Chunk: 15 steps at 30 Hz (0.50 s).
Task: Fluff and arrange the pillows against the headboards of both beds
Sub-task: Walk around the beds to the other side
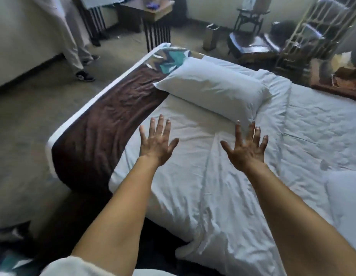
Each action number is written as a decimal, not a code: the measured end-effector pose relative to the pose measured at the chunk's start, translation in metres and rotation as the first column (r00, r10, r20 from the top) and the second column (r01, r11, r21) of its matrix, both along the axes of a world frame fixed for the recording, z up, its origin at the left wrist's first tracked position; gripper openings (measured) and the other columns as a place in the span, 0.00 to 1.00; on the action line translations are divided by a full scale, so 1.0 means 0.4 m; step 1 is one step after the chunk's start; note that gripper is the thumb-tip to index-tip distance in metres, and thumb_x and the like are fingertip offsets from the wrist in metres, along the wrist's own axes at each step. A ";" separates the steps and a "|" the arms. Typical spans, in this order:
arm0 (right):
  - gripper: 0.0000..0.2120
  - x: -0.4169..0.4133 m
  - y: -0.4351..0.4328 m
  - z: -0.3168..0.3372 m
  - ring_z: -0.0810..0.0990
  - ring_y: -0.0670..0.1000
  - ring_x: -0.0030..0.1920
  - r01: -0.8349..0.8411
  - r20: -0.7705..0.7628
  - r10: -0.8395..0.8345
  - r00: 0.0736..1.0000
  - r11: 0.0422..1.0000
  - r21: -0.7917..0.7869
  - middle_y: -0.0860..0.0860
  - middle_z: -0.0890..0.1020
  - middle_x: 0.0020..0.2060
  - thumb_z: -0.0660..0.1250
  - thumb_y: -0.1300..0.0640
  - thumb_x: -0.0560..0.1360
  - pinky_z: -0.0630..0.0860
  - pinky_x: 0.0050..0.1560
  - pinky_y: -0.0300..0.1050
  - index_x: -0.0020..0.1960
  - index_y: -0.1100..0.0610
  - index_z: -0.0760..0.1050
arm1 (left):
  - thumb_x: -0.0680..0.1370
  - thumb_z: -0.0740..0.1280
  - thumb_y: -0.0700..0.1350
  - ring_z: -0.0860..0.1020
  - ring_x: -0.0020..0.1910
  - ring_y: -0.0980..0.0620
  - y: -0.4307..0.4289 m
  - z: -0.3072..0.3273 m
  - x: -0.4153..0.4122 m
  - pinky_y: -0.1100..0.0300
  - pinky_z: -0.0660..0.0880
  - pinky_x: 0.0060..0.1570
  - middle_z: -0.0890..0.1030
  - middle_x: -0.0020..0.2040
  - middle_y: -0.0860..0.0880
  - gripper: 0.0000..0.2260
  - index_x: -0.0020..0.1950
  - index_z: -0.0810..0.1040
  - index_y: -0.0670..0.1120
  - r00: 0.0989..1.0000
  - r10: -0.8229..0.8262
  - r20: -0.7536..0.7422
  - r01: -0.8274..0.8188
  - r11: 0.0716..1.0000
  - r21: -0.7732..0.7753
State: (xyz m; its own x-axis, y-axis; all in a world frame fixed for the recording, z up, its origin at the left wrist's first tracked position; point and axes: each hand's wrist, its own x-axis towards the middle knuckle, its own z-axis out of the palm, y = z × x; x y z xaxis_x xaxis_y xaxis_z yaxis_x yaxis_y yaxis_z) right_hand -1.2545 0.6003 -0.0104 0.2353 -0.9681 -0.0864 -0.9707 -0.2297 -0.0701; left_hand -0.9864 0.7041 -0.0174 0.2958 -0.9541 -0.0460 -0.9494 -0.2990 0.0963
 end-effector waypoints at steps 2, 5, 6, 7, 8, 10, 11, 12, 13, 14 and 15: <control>0.41 0.119 0.009 -0.010 0.39 0.61 0.81 -0.112 0.013 0.112 0.994 0.994 -0.006 0.60 0.39 0.81 0.47 0.28 0.78 0.37 0.76 0.65 0.82 0.46 0.36 | 0.84 0.46 0.64 0.39 0.82 0.41 0.067 -0.007 0.082 0.33 0.39 0.77 0.39 0.84 0.46 0.33 0.84 0.42 0.48 0.995 0.103 -0.005 -0.103 0.994 0.018; 0.41 0.287 0.027 -0.026 0.39 0.61 0.81 -0.262 0.031 0.263 0.964 0.965 -0.023 0.60 0.40 0.81 0.48 0.28 0.78 0.36 0.77 0.64 0.82 0.46 0.37 | 0.84 0.46 0.64 0.38 0.82 0.42 0.170 -0.020 0.197 0.34 0.37 0.77 0.37 0.83 0.46 0.33 0.84 0.41 0.49 0.968 0.248 -0.025 -0.248 0.969 0.021; 0.41 0.347 0.037 -0.027 0.40 0.61 0.81 -0.303 0.036 0.304 0.952 0.953 -0.021 0.60 0.40 0.81 0.48 0.28 0.78 0.36 0.77 0.64 0.82 0.46 0.38 | 0.84 0.46 0.64 0.37 0.82 0.42 0.209 -0.027 0.238 0.34 0.37 0.77 0.37 0.83 0.46 0.34 0.84 0.41 0.49 0.954 0.298 -0.028 -0.297 0.954 0.028; 0.41 0.405 0.048 -0.031 0.40 0.61 0.81 -0.343 0.040 0.343 0.938 0.939 -0.016 0.61 0.41 0.81 0.49 0.28 0.78 0.37 0.77 0.64 0.83 0.46 0.39 | 0.84 0.46 0.64 0.37 0.82 0.43 0.249 -0.033 0.278 0.34 0.37 0.77 0.37 0.83 0.46 0.34 0.84 0.41 0.49 0.937 0.349 -0.030 -0.348 0.937 0.034; 0.41 0.465 0.062 -0.036 0.41 0.62 0.81 -0.378 0.045 0.379 0.924 0.926 -0.016 0.61 0.41 0.81 0.49 0.28 0.78 0.37 0.77 0.64 0.83 0.46 0.40 | 0.84 0.46 0.64 0.37 0.82 0.43 0.290 -0.041 0.320 0.34 0.37 0.77 0.37 0.83 0.47 0.34 0.84 0.41 0.50 0.917 0.398 -0.032 -0.397 0.917 0.034; 0.40 0.577 0.090 -0.047 0.41 0.62 0.81 -0.433 0.062 0.433 0.899 0.901 -0.022 0.61 0.41 0.81 0.50 0.29 0.78 0.38 0.77 0.65 0.83 0.47 0.42 | 0.84 0.46 0.64 0.37 0.82 0.43 0.364 -0.059 0.399 0.34 0.37 0.77 0.37 0.84 0.47 0.33 0.84 0.41 0.50 0.872 0.488 -0.035 -0.487 0.873 0.036; 0.40 0.638 0.110 -0.052 0.41 0.62 0.81 -0.462 0.067 0.462 0.884 0.887 -0.023 0.61 0.42 0.81 0.50 0.29 0.78 0.38 0.77 0.65 0.83 0.47 0.42 | 0.84 0.47 0.64 0.37 0.82 0.43 0.404 -0.069 0.442 0.34 0.37 0.77 0.38 0.84 0.47 0.33 0.84 0.41 0.50 0.848 0.528 -0.039 -0.527 0.849 0.038; 0.40 0.696 0.132 -0.057 0.42 0.62 0.81 -0.489 0.068 0.489 0.870 0.872 -0.025 0.61 0.42 0.81 0.50 0.29 0.78 0.38 0.77 0.65 0.83 0.47 0.42 | 0.84 0.47 0.64 0.38 0.82 0.43 0.441 -0.078 0.481 0.34 0.37 0.77 0.38 0.84 0.47 0.33 0.84 0.42 0.50 0.827 0.561 -0.043 -0.560 0.828 0.038; 0.40 0.755 0.156 -0.061 0.42 0.62 0.81 -0.518 0.064 0.519 0.852 0.855 -0.026 0.61 0.42 0.81 0.49 0.29 0.78 0.39 0.77 0.65 0.83 0.47 0.42 | 0.84 0.48 0.64 0.38 0.82 0.43 0.476 -0.088 0.522 0.34 0.37 0.77 0.38 0.84 0.47 0.34 0.84 0.42 0.50 0.808 0.587 -0.048 -0.586 0.810 0.036; 0.41 0.815 0.182 -0.065 0.42 0.62 0.81 -0.548 0.061 0.548 0.834 0.836 -0.022 0.61 0.42 0.81 0.49 0.29 0.78 0.39 0.77 0.65 0.83 0.46 0.41 | 0.84 0.48 0.64 0.38 0.82 0.42 0.510 -0.098 0.563 0.34 0.37 0.77 0.39 0.84 0.46 0.34 0.84 0.43 0.49 0.791 0.610 -0.055 -0.608 0.793 0.037; 0.41 0.865 0.206 -0.067 0.43 0.62 0.81 -0.574 0.061 0.574 0.817 0.819 -0.018 0.61 0.42 0.81 0.49 0.28 0.78 0.39 0.77 0.65 0.83 0.46 0.41 | 0.83 0.48 0.64 0.38 0.82 0.43 0.538 -0.106 0.598 0.33 0.37 0.77 0.39 0.84 0.46 0.34 0.84 0.43 0.49 0.775 0.628 -0.065 -0.627 0.778 0.040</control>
State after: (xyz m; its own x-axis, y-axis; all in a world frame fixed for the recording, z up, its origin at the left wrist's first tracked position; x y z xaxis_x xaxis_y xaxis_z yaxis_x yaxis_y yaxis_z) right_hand -0.9084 0.6827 -0.0371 0.7529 -0.6558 -0.0546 -0.6568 -0.7436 -0.1255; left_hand -0.7472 0.9193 -0.0598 0.8244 -0.5567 -0.1028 -0.5411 -0.8282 0.1456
